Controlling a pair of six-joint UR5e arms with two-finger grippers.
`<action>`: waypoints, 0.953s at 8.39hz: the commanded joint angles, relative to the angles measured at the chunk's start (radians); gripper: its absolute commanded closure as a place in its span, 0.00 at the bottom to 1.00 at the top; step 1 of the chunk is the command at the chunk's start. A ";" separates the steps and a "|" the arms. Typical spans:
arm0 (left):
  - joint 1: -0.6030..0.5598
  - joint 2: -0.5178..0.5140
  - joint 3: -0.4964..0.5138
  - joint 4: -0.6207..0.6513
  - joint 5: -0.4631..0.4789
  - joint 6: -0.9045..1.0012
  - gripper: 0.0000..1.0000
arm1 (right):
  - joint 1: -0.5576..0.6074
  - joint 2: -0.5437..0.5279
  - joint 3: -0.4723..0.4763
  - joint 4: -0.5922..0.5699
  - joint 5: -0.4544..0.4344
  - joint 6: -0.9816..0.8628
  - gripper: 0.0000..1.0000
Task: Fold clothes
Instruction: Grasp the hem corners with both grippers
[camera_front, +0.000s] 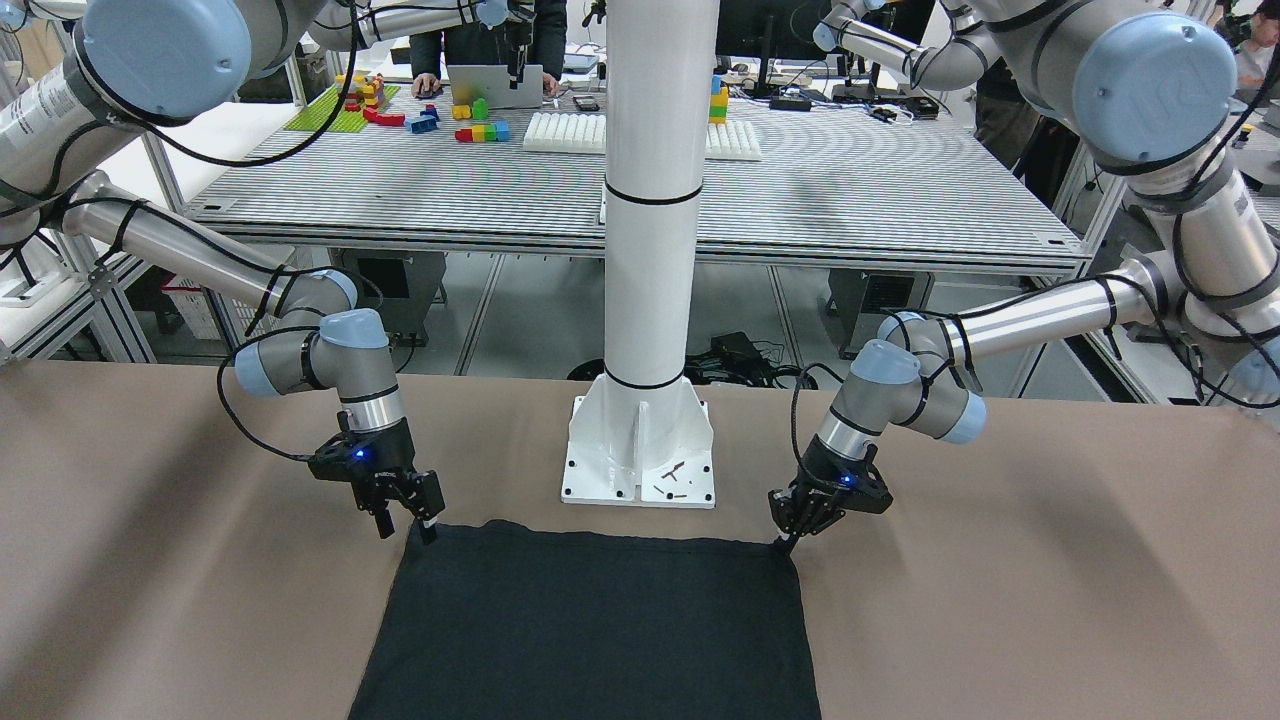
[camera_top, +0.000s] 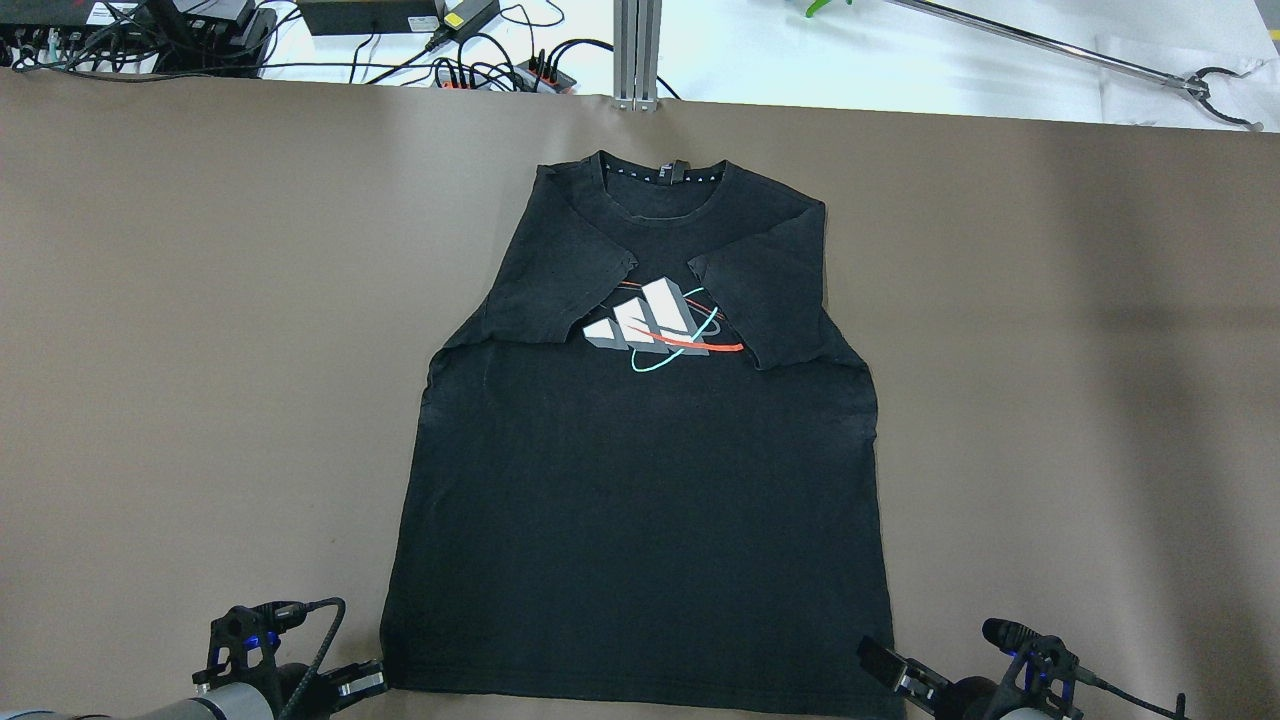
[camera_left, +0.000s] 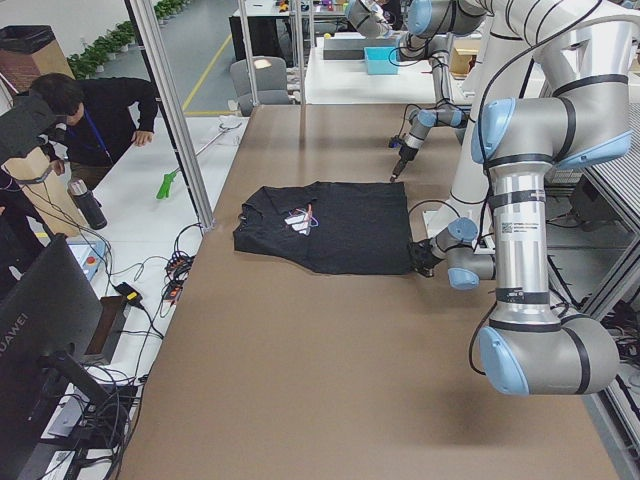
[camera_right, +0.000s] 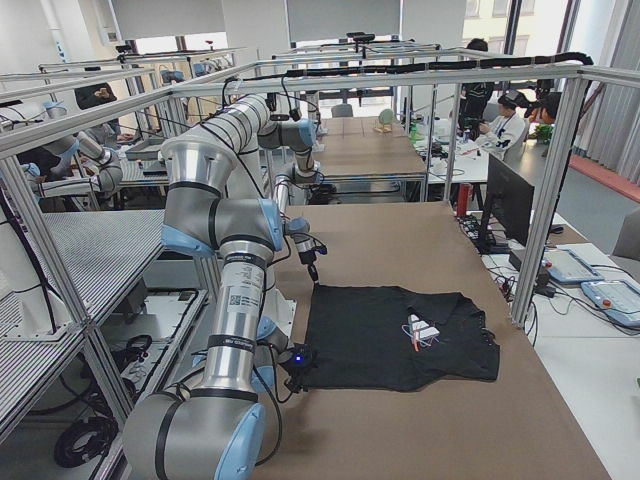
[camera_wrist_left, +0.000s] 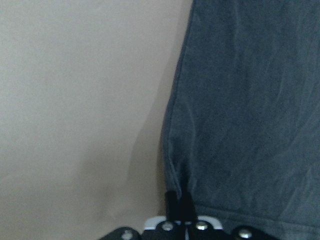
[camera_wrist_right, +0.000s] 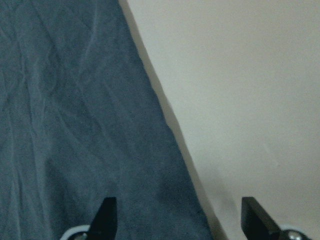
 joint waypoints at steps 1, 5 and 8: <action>0.000 -0.001 0.000 0.000 0.000 0.000 1.00 | -0.031 -0.005 -0.029 -0.001 -0.030 0.047 0.26; 0.001 0.000 0.001 0.000 0.000 0.000 1.00 | -0.111 0.000 -0.020 -0.001 -0.098 0.067 0.35; 0.001 -0.001 0.000 0.000 0.002 0.000 1.00 | -0.137 0.001 -0.013 0.001 -0.123 0.096 0.75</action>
